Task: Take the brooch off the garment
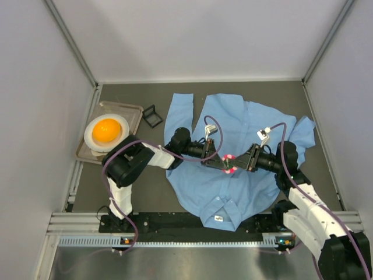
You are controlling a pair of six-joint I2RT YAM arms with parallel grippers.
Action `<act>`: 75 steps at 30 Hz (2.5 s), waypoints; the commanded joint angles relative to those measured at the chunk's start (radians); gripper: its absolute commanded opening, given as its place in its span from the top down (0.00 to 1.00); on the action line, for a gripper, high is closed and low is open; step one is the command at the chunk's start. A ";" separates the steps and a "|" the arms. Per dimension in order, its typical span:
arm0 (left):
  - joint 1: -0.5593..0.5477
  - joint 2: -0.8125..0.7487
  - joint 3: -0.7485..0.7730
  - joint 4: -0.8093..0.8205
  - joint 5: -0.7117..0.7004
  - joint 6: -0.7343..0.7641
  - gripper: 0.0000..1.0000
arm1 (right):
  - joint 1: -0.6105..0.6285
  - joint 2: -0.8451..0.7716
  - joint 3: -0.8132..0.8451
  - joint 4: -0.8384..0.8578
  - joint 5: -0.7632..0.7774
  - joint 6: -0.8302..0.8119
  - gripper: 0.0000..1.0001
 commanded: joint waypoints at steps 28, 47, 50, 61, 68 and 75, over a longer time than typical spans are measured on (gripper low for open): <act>-0.003 -0.107 -0.103 0.191 -0.151 -0.052 0.31 | 0.033 -0.107 -0.060 0.184 0.122 0.163 1.00; -0.007 -0.087 -0.066 0.125 -0.212 -0.051 0.60 | 0.087 -0.107 -0.039 0.120 0.186 0.097 1.00; -0.007 -0.084 -0.071 0.162 -0.201 -0.063 0.62 | 0.087 -0.101 -0.039 0.118 0.186 0.091 1.00; -0.009 -0.038 -0.059 0.308 -0.138 -0.149 0.69 | 0.087 -0.076 -0.028 0.105 0.145 0.054 1.00; -0.013 -0.053 -0.043 0.259 -0.111 -0.107 0.64 | 0.089 -0.055 -0.019 0.105 0.134 0.042 1.00; -0.016 -0.044 -0.022 0.254 -0.092 -0.109 0.67 | 0.104 -0.046 -0.017 0.086 0.132 0.020 1.00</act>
